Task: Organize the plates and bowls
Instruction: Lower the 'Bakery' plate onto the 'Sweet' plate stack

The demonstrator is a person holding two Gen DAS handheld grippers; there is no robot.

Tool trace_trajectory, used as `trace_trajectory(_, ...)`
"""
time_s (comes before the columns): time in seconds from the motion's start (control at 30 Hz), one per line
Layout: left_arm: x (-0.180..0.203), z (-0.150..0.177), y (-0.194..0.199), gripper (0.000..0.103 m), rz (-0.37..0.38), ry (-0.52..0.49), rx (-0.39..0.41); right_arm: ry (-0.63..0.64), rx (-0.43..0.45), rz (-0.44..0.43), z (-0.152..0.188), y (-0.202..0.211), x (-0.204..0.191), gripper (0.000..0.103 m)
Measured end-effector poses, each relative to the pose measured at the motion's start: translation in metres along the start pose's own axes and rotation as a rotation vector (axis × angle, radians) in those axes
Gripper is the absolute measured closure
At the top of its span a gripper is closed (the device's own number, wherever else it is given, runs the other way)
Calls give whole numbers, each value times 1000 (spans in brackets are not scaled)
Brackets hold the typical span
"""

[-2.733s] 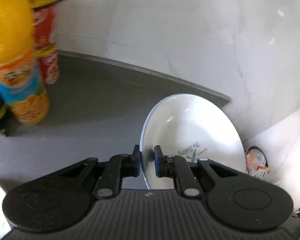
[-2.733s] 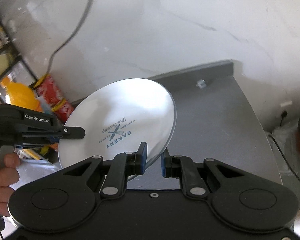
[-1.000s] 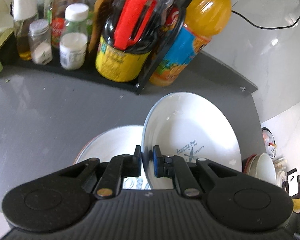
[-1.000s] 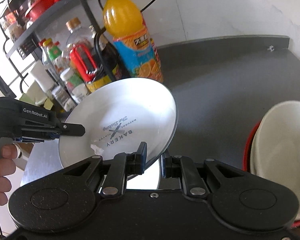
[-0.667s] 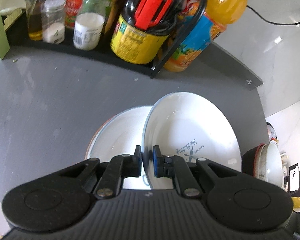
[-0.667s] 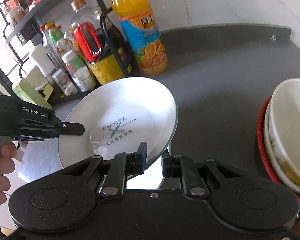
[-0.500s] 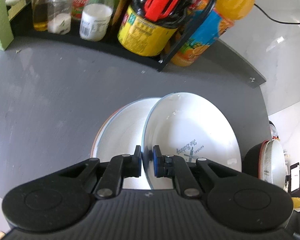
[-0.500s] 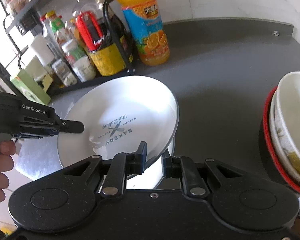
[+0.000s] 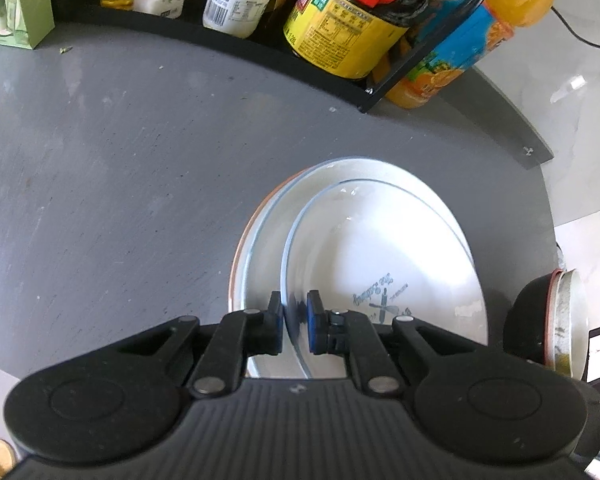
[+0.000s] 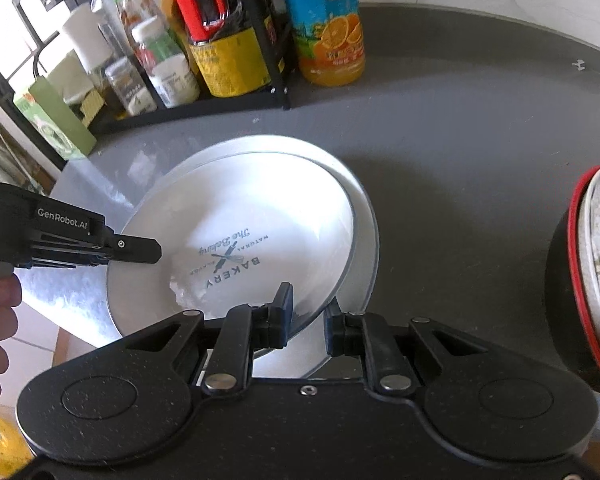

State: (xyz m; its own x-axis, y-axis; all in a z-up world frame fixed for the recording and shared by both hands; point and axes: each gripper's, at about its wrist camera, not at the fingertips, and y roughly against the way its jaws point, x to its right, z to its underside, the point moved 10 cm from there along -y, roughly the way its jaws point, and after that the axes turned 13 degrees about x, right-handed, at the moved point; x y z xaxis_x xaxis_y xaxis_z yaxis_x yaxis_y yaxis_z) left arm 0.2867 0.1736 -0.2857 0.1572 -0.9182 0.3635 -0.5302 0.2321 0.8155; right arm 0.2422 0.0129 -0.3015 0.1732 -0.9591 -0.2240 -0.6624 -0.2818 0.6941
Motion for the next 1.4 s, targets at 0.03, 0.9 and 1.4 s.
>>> trace_trajectory(0.03, -1, 0, 0, 93, -3, -4, 0, 13, -1, -2, 0, 0, -1, 88)
trace_trajectory(0.9, 2, -3, -1, 93, -79, -20, 21, 3, -117, -118, 2, 16, 0, 79)
trace_trajectory(1.4, 9, 0, -10, 88, -125, -104, -14, 20, -73, -71, -7, 39, 17, 79)
